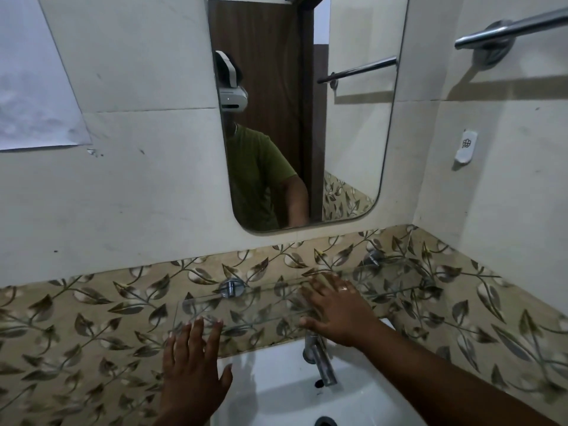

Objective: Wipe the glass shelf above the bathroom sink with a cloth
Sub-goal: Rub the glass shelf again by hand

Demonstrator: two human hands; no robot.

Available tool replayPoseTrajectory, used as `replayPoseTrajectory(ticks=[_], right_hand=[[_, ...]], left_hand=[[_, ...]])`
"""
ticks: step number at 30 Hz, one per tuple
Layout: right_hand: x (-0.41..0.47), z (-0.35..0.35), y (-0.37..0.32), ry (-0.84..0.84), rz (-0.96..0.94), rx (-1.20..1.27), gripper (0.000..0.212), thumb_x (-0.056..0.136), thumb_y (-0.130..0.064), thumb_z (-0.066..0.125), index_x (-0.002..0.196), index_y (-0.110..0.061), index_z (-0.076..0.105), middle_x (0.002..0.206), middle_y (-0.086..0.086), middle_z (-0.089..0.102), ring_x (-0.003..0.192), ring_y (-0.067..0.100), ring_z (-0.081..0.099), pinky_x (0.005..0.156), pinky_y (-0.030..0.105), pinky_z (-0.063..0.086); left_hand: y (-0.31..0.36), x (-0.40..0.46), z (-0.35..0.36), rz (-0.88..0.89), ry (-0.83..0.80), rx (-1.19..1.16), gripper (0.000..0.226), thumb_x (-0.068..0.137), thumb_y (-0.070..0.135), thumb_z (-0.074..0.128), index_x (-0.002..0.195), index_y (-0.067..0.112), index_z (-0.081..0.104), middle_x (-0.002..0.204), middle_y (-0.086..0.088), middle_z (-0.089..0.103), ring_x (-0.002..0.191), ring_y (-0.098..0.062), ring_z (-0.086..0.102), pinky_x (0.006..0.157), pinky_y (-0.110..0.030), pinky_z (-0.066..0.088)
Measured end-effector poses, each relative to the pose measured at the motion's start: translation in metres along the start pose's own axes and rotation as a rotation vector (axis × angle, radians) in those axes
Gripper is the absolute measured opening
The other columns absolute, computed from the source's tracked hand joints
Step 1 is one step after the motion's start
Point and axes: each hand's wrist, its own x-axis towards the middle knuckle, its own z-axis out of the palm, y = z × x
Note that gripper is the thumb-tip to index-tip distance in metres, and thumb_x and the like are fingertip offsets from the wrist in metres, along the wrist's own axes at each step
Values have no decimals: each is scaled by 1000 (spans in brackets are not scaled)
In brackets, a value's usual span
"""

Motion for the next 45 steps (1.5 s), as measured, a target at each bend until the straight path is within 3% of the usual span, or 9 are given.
replayPoseTrajectory(ticks=[5, 9, 14, 17, 21, 27, 35, 41, 45], right_hand=[[8, -8, 39, -13, 190, 9, 102, 68, -94, -9, 157, -47, 2, 169, -9, 1, 153, 37, -1, 121, 56, 5], [21, -9, 25, 46, 198, 46, 91, 77, -93, 7, 155, -47, 17, 166, 5, 15, 151, 37, 14, 121, 57, 10], [-6, -14, 36, 13, 63, 31, 87, 79, -91, 10, 154, -48, 23, 154, 8, 31, 140, 33, 34, 112, 49, 32], [-18, -25, 68, 0, 149, 88, 86, 79, -91, 11, 150, -49, 34, 150, 4, 36, 133, 28, 45, 98, 40, 44], [-10, -30, 96, 2, 293, 104, 98, 74, -92, 2, 151, -44, 38, 161, 7, 30, 145, 34, 31, 112, 46, 35], [-7, -9, 57, 90, 284, 21, 108, 70, -90, -16, 159, -37, 13, 161, 5, 34, 154, 32, 10, 122, 53, 11], [-36, -24, 88, 99, 319, -53, 115, 65, -94, -11, 152, -36, 38, 147, 3, 47, 136, 27, 43, 97, 42, 46], [-1, -26, 79, 75, 449, 51, 98, 77, -94, 11, 147, -35, 46, 156, 12, 39, 143, 39, 34, 111, 50, 33], [-11, -11, 76, 127, 300, -36, 87, 85, -87, 15, 153, -36, 36, 151, 5, 45, 139, 33, 41, 110, 46, 35]], left_hand=[[4, 0, -2, -9, -5, -1, 88, 66, 57, 54, 143, 16, 55, 141, -26, 54, 129, -50, 48, 110, -66, 30], [7, 1, -3, -34, 6, -21, 90, 62, 57, 54, 144, 19, 50, 140, -26, 55, 128, -49, 48, 111, -66, 29], [5, 0, -2, -30, 0, -19, 91, 62, 56, 54, 146, 22, 44, 140, -26, 55, 128, -49, 48, 111, -66, 29], [4, 1, -2, -42, -4, -14, 93, 60, 56, 56, 146, 23, 43, 140, -26, 55, 127, -49, 50, 110, -65, 30], [8, 1, -1, -62, -11, -12, 93, 59, 55, 56, 145, 22, 45, 138, -27, 55, 127, -49, 49, 110, -65, 30], [12, 1, -2, -86, -24, -3, 93, 57, 53, 56, 144, 22, 47, 136, -27, 58, 126, -48, 50, 108, -64, 33], [11, 2, -1, -86, 2, 10, 91, 60, 53, 56, 145, 22, 47, 136, -26, 59, 126, -47, 50, 108, -64, 34], [13, 2, -3, -90, 15, -10, 90, 60, 53, 55, 143, 22, 48, 135, -27, 59, 125, -48, 51, 108, -65, 34], [13, 2, -2, -75, 22, -15, 88, 62, 53, 54, 144, 22, 46, 137, -27, 58, 127, -49, 50, 110, -65, 31]])
